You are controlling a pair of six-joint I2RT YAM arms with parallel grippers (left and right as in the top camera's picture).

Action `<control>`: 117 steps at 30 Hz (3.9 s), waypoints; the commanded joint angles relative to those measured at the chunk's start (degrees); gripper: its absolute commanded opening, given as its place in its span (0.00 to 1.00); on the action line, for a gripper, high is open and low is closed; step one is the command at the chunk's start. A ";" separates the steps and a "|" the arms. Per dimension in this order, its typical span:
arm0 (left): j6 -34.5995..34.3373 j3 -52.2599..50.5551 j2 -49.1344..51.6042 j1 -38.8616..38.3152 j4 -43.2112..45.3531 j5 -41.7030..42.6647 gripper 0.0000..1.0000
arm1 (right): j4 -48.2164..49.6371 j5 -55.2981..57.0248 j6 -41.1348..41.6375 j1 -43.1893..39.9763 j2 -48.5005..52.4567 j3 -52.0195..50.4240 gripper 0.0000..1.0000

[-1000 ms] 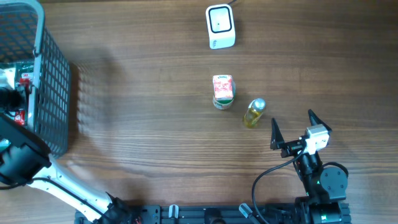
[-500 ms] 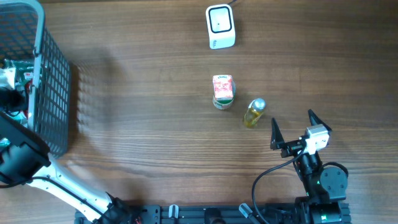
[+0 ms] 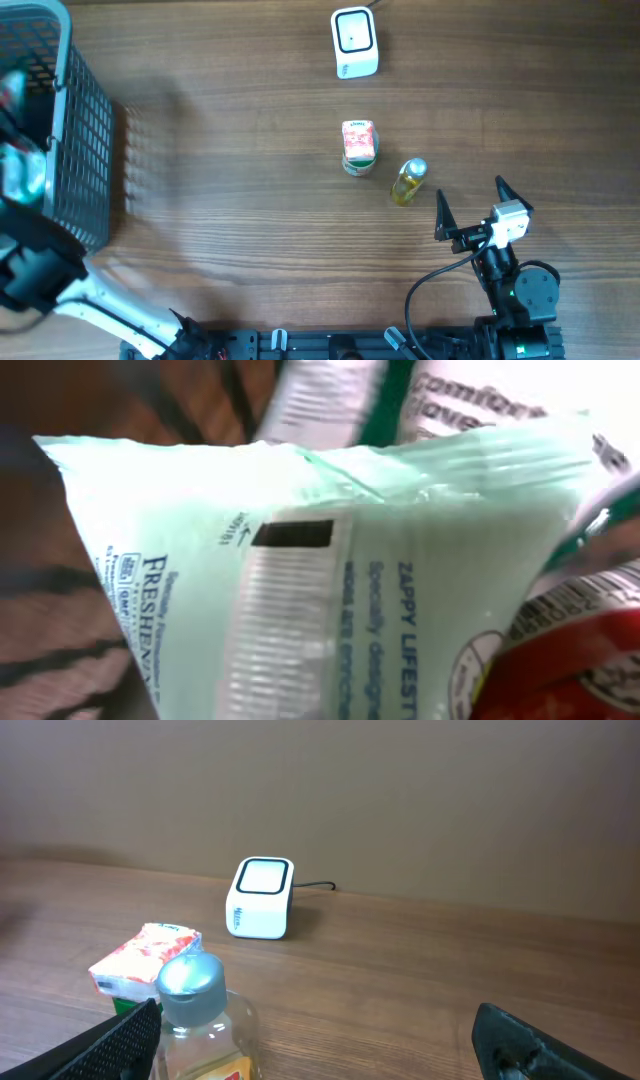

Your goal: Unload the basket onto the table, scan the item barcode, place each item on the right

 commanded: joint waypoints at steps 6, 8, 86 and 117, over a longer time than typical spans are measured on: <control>-17.22 6.78 -29.64 -3.48 4.59 9.51 0.04 | 0.20 0.55 -0.79 -0.17 -0.04 -0.15 1.00; -21.14 6.78 -34.29 -7.34 -0.37 9.51 0.04 | 0.20 0.55 -0.79 -0.17 -0.04 -0.15 1.00; -32.96 -51.28 -37.48 -38.40 12.20 -17.22 0.99 | 0.20 0.55 -0.76 -0.17 -0.04 -0.15 1.00; -19.41 -51.39 -37.46 -33.48 18.75 -7.74 1.00 | 0.20 0.52 -0.76 -0.17 -0.04 -0.15 1.00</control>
